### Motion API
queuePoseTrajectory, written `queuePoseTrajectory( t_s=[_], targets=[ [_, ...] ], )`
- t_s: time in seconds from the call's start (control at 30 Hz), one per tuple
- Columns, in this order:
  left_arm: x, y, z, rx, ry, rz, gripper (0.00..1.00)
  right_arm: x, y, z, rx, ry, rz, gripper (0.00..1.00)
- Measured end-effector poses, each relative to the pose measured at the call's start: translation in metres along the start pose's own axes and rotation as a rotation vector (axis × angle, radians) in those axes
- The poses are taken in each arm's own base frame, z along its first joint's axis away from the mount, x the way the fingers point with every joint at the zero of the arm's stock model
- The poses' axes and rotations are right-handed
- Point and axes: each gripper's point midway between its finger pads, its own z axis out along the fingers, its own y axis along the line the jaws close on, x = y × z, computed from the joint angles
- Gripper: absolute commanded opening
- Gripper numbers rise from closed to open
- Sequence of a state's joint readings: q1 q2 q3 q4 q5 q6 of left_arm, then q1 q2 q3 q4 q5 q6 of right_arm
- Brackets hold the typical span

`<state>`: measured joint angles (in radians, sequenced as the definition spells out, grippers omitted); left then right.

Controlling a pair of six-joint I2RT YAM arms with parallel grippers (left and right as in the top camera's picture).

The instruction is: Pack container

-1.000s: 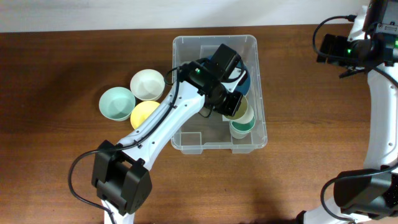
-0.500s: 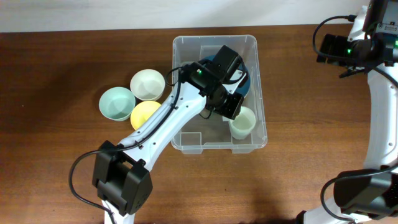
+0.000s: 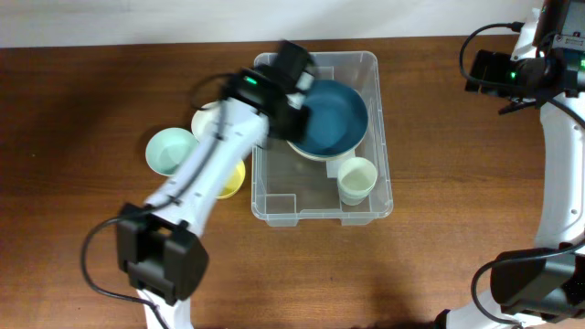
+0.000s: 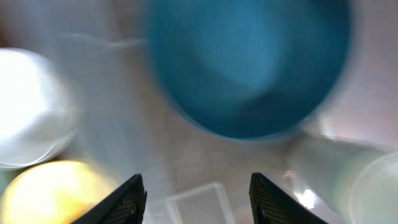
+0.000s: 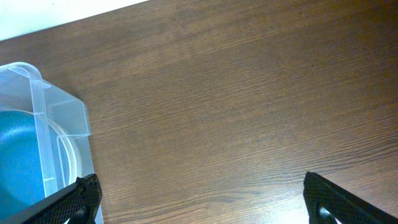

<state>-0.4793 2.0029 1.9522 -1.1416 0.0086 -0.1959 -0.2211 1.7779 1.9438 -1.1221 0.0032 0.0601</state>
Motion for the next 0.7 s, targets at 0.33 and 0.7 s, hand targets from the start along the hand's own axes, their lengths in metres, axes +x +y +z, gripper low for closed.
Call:
queuePoseTrajectory(
  t_s=[0.33, 0.7],
  targets=[
    [0.002, 0.16, -0.02, -0.153, 0.008, -0.35, 0.87, 0.0, 0.0, 0.0, 0.0, 0.0, 0.0, 0.99],
    [0.045, 0.261, -0.039, -0.239, 0.061, -0.597, 0.93, 0.0, 0.0, 0.0, 0.0, 0.0, 0.0, 0.99]
  ],
)
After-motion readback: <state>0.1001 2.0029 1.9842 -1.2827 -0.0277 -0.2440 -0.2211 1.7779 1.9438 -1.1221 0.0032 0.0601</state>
